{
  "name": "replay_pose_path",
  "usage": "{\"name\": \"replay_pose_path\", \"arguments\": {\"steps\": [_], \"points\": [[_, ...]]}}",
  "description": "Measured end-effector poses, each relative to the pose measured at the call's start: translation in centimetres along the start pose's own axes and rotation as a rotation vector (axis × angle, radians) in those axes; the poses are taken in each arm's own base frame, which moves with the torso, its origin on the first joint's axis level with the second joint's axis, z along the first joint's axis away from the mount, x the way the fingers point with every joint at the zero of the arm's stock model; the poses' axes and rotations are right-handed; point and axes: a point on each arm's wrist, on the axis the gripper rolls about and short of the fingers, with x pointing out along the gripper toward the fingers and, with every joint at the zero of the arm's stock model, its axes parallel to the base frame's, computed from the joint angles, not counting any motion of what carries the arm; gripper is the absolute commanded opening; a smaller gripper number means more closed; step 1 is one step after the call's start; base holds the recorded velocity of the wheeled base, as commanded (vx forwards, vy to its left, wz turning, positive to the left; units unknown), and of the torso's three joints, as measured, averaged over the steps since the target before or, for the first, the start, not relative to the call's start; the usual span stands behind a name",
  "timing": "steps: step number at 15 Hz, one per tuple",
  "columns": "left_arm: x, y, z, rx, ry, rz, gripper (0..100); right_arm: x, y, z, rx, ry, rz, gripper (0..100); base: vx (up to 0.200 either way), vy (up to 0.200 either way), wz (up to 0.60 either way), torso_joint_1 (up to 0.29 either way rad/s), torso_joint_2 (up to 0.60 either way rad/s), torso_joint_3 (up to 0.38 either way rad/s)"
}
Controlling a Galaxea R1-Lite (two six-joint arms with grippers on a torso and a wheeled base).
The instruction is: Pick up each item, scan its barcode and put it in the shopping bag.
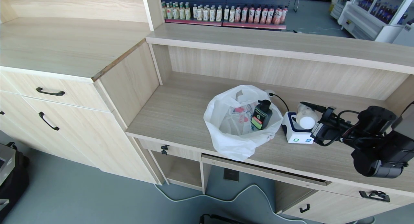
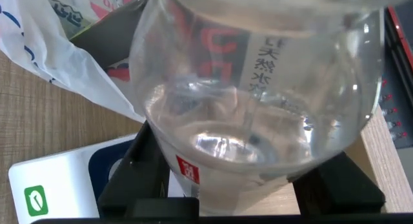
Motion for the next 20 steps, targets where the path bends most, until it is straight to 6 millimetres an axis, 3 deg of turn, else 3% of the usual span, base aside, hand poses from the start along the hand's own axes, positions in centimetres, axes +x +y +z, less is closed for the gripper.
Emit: {"name": "replay_pose_path", "arguments": {"steps": [14,17,20], "points": [[0.0,0.0,0.0,0.0,0.0,0.0,100,1.2,1.2,-0.5,0.023,-0.02,0.007,0,0.0,0.0,0.0,0.0,0.0,0.0],[0.0,0.0,0.0,0.0,0.0,0.0,100,0.6,-1.7,0.5,0.098,-0.012,-0.034,0,0.0,0.0,0.0,0.0,0.0,0.0],[0.0,0.0,0.0,0.0,0.0,0.0,100,-3.7,-7.7,3.2,0.262,0.087,-0.111,0,0.0,0.0,0.0,0.0,0.0,0.0]]}}
